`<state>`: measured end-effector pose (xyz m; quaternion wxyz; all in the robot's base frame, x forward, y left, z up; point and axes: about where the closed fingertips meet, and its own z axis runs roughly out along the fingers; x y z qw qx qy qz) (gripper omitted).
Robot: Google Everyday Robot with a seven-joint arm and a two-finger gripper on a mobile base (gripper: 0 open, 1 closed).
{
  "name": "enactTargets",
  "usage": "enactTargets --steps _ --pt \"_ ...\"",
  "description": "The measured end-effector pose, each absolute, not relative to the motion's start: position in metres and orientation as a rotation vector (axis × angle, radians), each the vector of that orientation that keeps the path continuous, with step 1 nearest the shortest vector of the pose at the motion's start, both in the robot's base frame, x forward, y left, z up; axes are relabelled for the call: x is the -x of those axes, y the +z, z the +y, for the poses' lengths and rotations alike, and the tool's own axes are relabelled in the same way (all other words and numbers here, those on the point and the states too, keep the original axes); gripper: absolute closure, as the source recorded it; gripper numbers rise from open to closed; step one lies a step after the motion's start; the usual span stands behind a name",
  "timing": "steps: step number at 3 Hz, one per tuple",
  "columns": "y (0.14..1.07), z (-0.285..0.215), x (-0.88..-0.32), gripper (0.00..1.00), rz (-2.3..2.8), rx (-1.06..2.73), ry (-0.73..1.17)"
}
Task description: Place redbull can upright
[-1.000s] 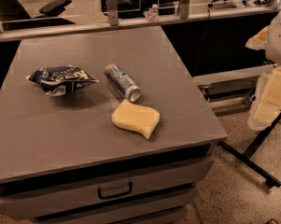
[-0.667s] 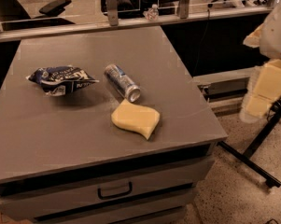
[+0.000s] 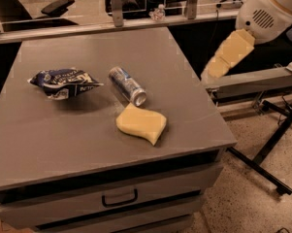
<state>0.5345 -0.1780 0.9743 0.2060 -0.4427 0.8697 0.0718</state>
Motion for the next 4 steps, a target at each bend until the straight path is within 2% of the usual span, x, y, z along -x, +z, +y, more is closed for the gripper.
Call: enactTargets --steps 1,3,4 --pt "0.962 -0.155 -0.563 0.00 2.517 1.053 0.293" --pt "0.973 -0.147 -0.566 0.00 2.568 0.937 0.311" --pt "0.981 -0.125 -0.589 0.00 2.585 0.891 0.338"
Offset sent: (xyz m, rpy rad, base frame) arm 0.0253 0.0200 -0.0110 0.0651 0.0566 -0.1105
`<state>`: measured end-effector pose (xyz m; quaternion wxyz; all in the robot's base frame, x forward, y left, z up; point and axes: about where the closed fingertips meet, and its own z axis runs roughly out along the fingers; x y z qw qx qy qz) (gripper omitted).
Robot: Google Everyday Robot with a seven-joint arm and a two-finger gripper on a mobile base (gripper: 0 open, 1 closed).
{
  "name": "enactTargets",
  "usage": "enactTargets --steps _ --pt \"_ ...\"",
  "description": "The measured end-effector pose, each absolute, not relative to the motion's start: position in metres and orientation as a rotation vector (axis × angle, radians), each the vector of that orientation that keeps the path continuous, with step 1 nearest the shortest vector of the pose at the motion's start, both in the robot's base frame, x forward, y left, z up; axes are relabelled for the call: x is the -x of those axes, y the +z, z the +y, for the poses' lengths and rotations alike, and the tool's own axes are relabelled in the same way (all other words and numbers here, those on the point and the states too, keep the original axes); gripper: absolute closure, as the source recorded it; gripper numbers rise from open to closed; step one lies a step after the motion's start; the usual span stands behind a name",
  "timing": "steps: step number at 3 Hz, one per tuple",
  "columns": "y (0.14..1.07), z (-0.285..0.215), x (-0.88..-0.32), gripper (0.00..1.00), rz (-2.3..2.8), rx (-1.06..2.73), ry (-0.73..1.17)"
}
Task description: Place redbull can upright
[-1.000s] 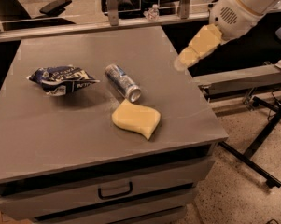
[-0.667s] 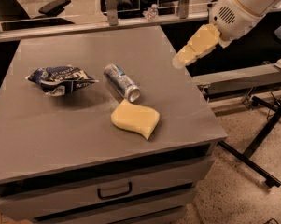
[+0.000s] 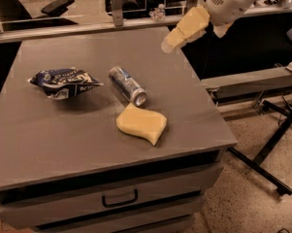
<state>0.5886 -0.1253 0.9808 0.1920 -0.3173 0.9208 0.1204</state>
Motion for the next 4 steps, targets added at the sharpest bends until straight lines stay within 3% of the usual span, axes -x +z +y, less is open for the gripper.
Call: enactTargets --steps 2,4 --pt "0.965 -0.059 -0.639 0.00 2.647 0.811 0.465" --pt "0.910 -0.003 -0.647 0.00 2.724 0.872 0.467"
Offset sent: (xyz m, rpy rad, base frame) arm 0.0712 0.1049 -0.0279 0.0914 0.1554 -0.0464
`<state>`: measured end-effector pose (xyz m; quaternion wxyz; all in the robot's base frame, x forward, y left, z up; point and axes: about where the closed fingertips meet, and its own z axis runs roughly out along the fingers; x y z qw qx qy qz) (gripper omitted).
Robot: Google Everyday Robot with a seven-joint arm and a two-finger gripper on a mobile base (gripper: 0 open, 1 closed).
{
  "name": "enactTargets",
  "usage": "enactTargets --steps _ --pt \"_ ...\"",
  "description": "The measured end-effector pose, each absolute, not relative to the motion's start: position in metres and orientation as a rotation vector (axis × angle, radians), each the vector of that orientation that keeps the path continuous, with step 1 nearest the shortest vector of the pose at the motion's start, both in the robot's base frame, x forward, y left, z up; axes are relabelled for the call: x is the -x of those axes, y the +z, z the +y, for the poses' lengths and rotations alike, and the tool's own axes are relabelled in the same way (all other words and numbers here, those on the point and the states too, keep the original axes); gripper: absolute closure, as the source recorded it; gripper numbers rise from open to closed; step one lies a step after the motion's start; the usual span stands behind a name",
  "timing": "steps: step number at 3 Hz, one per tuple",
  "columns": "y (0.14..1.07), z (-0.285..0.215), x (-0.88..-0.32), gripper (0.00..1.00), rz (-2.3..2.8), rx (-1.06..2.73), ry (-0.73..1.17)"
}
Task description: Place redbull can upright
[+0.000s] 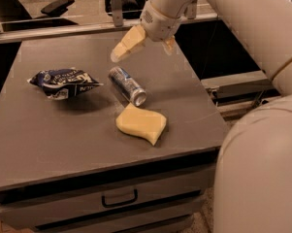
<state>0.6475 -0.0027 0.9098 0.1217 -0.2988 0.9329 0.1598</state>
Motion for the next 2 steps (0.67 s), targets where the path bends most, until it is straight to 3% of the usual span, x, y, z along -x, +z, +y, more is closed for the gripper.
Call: enactTargets --steps 2 --pt "0.869 0.043 -0.650 0.00 2.762 0.974 0.413"
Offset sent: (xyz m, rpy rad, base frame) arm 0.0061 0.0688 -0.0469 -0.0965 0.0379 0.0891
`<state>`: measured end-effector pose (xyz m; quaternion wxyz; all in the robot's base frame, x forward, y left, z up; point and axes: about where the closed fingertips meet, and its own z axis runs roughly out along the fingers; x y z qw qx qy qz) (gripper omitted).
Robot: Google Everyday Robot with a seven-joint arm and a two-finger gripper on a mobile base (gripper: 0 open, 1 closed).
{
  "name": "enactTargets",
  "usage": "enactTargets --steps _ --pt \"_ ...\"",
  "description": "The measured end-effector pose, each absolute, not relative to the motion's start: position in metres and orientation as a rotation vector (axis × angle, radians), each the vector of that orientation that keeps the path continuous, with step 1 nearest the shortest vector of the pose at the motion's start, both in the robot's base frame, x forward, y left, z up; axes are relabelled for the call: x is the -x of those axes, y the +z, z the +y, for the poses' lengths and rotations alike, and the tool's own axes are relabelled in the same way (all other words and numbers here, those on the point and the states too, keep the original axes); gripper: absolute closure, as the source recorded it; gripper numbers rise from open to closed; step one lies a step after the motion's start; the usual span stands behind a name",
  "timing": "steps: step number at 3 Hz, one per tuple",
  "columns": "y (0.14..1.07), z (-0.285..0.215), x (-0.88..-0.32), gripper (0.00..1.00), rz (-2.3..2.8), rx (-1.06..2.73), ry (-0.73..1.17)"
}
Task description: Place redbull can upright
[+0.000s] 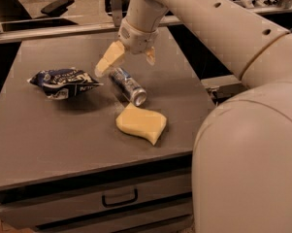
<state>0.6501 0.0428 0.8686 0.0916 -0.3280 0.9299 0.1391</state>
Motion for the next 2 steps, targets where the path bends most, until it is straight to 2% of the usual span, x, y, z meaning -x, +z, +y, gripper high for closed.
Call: enactTargets --steps 2 --pt "0.846 0.063 -0.649 0.00 2.768 1.069 0.377"
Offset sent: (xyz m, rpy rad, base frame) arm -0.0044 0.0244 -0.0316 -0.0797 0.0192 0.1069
